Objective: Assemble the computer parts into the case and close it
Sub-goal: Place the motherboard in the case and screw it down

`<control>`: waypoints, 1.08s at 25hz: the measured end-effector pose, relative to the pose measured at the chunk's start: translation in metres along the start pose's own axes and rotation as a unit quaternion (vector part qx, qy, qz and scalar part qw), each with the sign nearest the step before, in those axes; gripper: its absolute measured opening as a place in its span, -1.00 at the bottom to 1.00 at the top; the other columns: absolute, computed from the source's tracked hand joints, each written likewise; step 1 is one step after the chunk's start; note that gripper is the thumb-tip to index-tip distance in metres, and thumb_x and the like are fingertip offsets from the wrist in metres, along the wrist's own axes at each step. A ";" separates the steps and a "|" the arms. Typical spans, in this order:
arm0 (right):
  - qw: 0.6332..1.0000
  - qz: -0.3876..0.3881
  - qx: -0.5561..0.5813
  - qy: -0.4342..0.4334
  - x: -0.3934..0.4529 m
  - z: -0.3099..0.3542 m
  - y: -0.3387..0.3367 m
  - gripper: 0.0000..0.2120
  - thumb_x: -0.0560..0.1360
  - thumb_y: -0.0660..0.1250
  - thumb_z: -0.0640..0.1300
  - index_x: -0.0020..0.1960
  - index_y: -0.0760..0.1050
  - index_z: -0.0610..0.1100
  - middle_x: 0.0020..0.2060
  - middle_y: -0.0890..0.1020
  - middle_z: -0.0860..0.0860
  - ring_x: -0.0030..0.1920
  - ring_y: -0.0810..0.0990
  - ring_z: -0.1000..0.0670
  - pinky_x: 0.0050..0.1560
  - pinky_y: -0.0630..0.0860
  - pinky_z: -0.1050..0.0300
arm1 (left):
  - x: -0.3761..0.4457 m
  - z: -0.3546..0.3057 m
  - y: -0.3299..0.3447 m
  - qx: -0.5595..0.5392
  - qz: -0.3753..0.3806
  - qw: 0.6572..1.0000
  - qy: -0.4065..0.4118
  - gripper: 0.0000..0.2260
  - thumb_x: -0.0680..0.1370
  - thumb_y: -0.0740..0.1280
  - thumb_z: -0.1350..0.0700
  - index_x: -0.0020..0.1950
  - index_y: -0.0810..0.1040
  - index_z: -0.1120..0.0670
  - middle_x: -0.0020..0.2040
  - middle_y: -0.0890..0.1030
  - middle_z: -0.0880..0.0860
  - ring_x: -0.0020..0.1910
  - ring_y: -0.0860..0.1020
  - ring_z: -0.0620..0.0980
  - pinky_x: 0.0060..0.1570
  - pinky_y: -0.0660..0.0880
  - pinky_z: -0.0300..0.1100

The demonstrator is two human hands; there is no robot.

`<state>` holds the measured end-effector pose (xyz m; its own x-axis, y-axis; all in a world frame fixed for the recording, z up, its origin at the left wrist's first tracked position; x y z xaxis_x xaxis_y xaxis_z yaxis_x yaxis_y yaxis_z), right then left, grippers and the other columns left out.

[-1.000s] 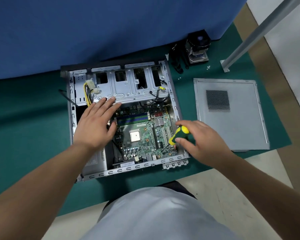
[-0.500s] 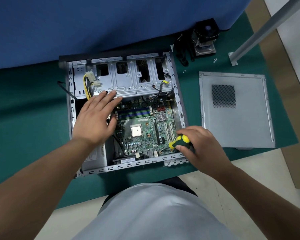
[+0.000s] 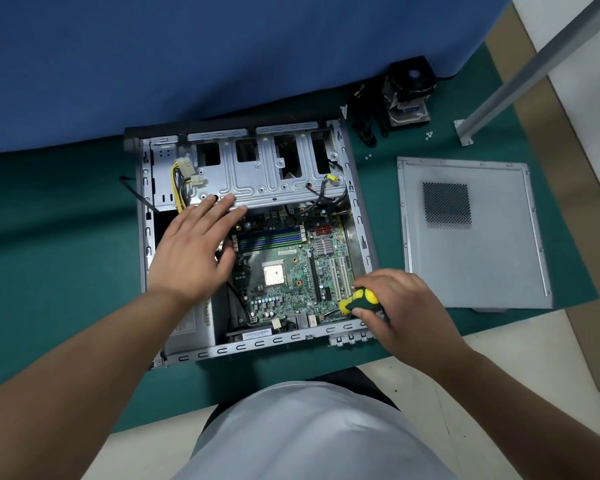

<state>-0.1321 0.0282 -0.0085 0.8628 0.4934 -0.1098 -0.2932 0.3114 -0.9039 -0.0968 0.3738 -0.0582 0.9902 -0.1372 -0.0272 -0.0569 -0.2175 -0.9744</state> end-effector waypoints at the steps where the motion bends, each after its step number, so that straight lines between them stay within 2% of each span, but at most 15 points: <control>1: 1.000 0.001 -0.001 -0.002 -0.001 0.000 0.000 -0.67 0.53 0.42 0.02 0.25 0.59 -0.05 0.11 0.67 0.09 0.18 0.56 0.06 0.19 0.54 0.00 | 0.000 0.000 0.000 -0.002 -0.001 1.000 0.001 -0.43 0.59 0.13 -0.05 0.63 0.21 -0.16 0.64 0.21 -0.13 0.64 0.10 -0.08 0.62 -0.05 -0.07; 6: 0.999 -0.014 -0.016 0.024 -0.002 0.005 0.005 -0.68 0.45 0.50 0.08 0.14 0.62 -0.03 0.04 0.66 0.08 0.15 0.56 0.05 0.15 0.52 0.01 | 0.000 0.000 0.001 -0.006 0.000 1.000 0.000 -0.43 0.59 0.12 -0.07 0.63 0.21 -0.16 0.64 0.22 -0.13 0.64 0.11 -0.07 0.62 0.01 -0.01; 11: 0.998 -0.037 -0.043 0.008 0.003 0.013 0.006 -0.68 0.43 0.56 0.07 0.09 0.61 -0.05 -0.08 0.69 0.09 0.01 0.61 0.01 0.08 0.38 0.15 | 0.000 0.001 0.003 -0.004 0.005 1.000 -0.001 -0.43 0.60 0.11 -0.07 0.63 0.19 -0.17 0.64 0.22 -0.13 0.64 0.11 -0.07 0.62 0.00 -0.02; 20: 0.999 -0.020 0.003 0.030 -0.003 0.013 0.003 -0.67 0.47 0.54 0.02 0.18 0.61 -0.06 0.02 0.70 0.09 0.06 0.64 0.03 0.13 0.41 0.18 | -0.001 0.002 0.005 -0.010 0.009 1.000 0.017 -0.44 0.61 0.10 -0.12 0.64 0.19 -0.15 0.65 0.18 -0.11 0.65 0.07 -0.06 0.62 0.00 0.02; 23: 0.999 -0.017 0.015 0.036 -0.005 0.011 0.002 -0.67 0.47 0.54 0.00 0.19 0.60 -0.06 0.04 0.69 0.11 0.08 0.58 0.10 0.13 0.41 0.21 | -0.003 -0.002 0.005 -0.018 -0.002 0.999 0.027 -0.47 0.61 0.15 -0.11 0.59 0.30 -0.10 0.65 0.21 -0.09 0.65 0.10 -0.02 0.61 0.02 0.05; 27: 0.998 -0.006 0.037 0.056 -0.007 0.009 -0.001 -0.66 0.50 0.50 0.02 0.23 0.58 -0.04 0.08 0.68 0.11 0.11 0.56 0.14 0.11 0.43 0.28 | -0.007 -0.036 0.007 -0.104 -0.032 0.992 0.062 -0.62 0.62 0.21 -0.06 0.39 0.54 0.01 0.50 0.46 -0.01 0.54 0.33 0.09 0.50 0.27 0.13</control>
<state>-0.1416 0.0315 -0.0036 0.9054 0.3976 -0.1491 -0.3095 0.3775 -0.8728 -0.1086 0.3380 -0.0570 0.9698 -0.2323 0.0742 -0.0317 -0.4219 -0.9061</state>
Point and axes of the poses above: each hand's wrist, its own x-axis towards the middle knuckle, its own y-axis out of the palm, z = x × y, the point moved 2 cm from there along x, towards the middle knuckle
